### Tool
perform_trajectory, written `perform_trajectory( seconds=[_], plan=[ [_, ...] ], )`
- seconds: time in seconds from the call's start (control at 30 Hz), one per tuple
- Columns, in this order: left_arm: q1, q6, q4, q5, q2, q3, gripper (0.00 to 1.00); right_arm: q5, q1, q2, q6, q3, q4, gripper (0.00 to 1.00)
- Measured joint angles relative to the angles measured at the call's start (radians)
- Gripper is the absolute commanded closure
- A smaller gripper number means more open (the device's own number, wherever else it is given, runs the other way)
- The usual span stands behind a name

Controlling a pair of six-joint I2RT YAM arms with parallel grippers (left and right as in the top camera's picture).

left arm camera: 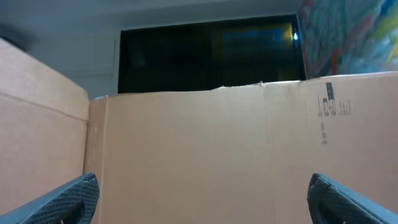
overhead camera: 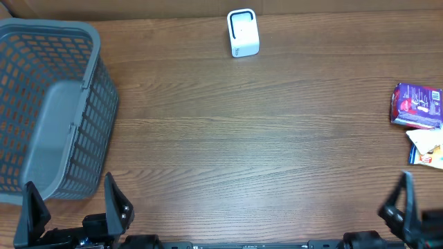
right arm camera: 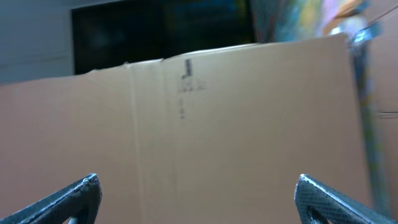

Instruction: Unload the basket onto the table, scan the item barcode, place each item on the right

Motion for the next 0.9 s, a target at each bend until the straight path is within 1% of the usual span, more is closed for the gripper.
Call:
perform_trajectory(
  seconds=[0.07,0.2,0.3,0.4,0.53,0.77,0.9],
  plan=[
    [-0.006,0.033,0.002,0.000,0.000,-0.002,0.00,-0.027,0.000,0.000,0.004,-0.076,0.077,0.00],
    [-0.006,0.100,0.011,0.000,0.000,-0.006,0.01,-0.053,0.000,0.002,0.032,-0.295,0.361,0.00],
    [-0.006,0.124,0.018,0.000,0.000,-0.006,0.00,-0.062,0.000,0.003,0.040,-0.442,0.520,0.00],
    [-0.006,0.133,0.018,0.010,0.000,-0.006,0.00,-0.062,0.000,0.004,0.047,-0.566,0.606,0.00],
    [-0.006,0.141,0.018,0.034,0.000,-0.006,0.00,-0.061,0.000,0.005,0.051,-0.659,0.607,0.00],
    [-0.006,0.149,0.018,0.042,0.000,-0.018,0.00,-0.061,0.000,0.005,0.086,-0.710,0.578,0.00],
    [-0.006,0.151,0.017,0.042,0.000,-0.031,0.00,-0.047,0.000,0.005,0.100,-0.717,0.471,0.00]
  ],
)
